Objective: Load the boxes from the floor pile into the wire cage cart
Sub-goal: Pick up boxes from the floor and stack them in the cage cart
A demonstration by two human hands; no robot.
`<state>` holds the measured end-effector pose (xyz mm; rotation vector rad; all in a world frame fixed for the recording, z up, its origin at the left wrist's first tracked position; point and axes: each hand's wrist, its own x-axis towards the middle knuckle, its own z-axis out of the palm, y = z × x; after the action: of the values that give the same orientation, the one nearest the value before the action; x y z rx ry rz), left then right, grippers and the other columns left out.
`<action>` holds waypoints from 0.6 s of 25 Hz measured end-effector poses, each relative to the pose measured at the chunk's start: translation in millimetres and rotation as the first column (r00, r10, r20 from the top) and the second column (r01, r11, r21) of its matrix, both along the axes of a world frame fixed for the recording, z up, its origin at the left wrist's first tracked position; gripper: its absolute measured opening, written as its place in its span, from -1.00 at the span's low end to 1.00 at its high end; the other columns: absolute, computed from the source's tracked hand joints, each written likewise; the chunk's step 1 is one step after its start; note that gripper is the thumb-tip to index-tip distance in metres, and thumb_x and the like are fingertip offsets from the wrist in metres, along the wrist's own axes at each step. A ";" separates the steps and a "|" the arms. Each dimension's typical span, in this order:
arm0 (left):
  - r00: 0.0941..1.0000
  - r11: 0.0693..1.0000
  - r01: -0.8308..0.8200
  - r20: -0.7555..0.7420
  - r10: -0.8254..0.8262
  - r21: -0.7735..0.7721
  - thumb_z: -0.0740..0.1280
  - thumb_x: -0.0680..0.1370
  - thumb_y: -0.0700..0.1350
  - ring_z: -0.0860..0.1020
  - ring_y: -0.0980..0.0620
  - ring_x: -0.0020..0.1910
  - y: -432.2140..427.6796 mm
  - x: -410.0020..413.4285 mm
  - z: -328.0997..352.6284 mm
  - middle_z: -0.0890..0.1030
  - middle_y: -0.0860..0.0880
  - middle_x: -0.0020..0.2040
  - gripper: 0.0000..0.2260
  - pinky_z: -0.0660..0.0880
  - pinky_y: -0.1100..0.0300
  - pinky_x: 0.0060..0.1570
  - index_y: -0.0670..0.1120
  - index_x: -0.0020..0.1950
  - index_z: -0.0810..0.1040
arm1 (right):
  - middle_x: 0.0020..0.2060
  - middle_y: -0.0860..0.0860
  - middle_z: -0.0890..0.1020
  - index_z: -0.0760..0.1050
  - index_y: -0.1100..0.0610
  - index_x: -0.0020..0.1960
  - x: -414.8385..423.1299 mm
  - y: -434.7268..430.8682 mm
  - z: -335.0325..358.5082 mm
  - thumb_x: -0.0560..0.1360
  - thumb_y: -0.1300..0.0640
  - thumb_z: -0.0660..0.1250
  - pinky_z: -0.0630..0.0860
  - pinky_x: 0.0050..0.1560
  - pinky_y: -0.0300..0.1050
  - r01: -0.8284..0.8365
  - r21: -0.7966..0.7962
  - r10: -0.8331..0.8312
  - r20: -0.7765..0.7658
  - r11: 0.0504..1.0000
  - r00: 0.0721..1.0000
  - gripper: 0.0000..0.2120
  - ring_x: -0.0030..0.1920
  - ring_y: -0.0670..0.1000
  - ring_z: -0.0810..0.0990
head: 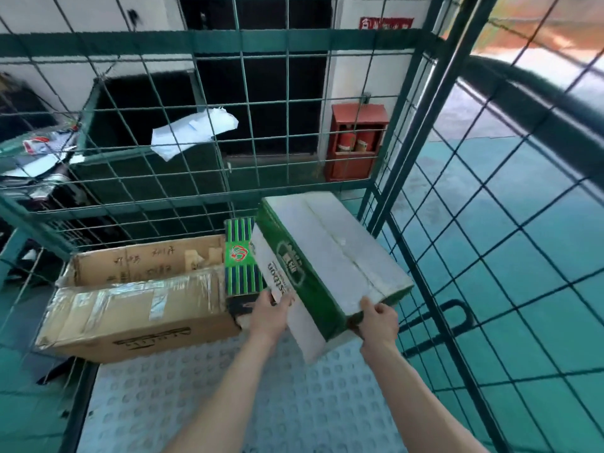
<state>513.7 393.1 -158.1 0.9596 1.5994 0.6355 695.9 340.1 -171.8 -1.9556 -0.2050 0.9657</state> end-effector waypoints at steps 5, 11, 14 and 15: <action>0.977 0.989 0.120 -0.164 -0.134 -0.090 0.30 0.65 0.08 0.27 -0.17 0.55 22.6 21.5 -7.6 0.26 -0.23 0.59 -0.31 0.24 0.08 0.45 -0.28 0.61 0.13 | 0.01 0.23 0.55 0.45 0.33 0.07 71.9 36.7 16.4 0.58 0.26 0.39 0.65 -0.01 0.18 0.101 0.050 -0.074 -0.387 0.994 0.919 -0.83 -0.04 0.23 0.58; 0.978 0.976 0.209 0.028 -0.207 -0.068 0.35 0.62 -0.01 0.54 -0.10 0.31 35.8 96.4 -3.5 0.48 -0.04 0.46 -0.46 0.47 -0.07 0.34 -0.03 0.56 0.26 | 0.26 0.17 0.53 0.40 0.16 0.41 130.4 35.4 18.3 0.56 -0.05 0.38 0.70 -0.19 0.18 0.096 0.089 -0.072 -0.239 0.991 0.968 -0.49 0.14 0.27 0.61; 0.974 0.973 0.222 0.062 -0.218 -0.058 0.38 0.60 -0.08 0.59 -0.06 0.19 31.7 125.9 1.1 0.51 -0.03 0.40 -0.47 0.66 0.19 -0.18 -0.02 0.53 0.27 | 0.16 0.10 0.56 0.52 0.09 0.23 139.1 30.5 19.3 0.53 -0.21 0.37 0.69 -0.06 0.22 -0.050 0.134 0.068 -0.137 0.990 0.988 -0.57 0.13 0.18 0.59; 0.975 0.975 0.219 0.045 -0.217 -0.044 0.37 0.60 -0.13 0.60 -0.04 0.11 31.3 135.2 2.9 0.55 -0.03 0.34 -0.53 0.61 0.28 -0.33 -0.03 0.48 0.32 | 0.09 0.11 0.59 0.54 0.12 0.17 144.5 31.4 14.4 0.53 -0.17 0.39 0.69 -0.05 0.18 -0.058 0.114 0.069 -0.099 0.992 0.993 -0.60 0.06 0.15 0.61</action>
<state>648.9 424.4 -155.2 1.0623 1.4428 0.4583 840.4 371.5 -157.4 -1.8019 -0.2582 1.0715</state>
